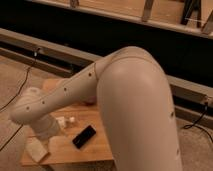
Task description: Place the eraser in the ceramic cup
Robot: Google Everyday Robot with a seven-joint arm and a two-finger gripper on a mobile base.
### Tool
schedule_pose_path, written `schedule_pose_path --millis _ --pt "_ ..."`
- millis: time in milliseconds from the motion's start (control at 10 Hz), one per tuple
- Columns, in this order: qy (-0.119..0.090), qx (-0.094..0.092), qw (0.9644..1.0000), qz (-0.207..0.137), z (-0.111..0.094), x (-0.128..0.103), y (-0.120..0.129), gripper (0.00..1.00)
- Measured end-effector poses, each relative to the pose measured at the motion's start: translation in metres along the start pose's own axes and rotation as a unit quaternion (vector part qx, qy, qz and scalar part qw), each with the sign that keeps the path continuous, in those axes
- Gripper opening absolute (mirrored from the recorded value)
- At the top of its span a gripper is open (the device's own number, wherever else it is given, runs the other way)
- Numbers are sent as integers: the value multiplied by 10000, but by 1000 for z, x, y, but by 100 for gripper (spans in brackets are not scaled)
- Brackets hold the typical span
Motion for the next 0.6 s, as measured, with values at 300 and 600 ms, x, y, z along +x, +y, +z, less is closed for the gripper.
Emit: schedule_pose_path --millis 300,600 --pt "136 -2 9966 -811 16 1 60 65" --pt "-44 -4 9925 -1219 23 -15 93 65"
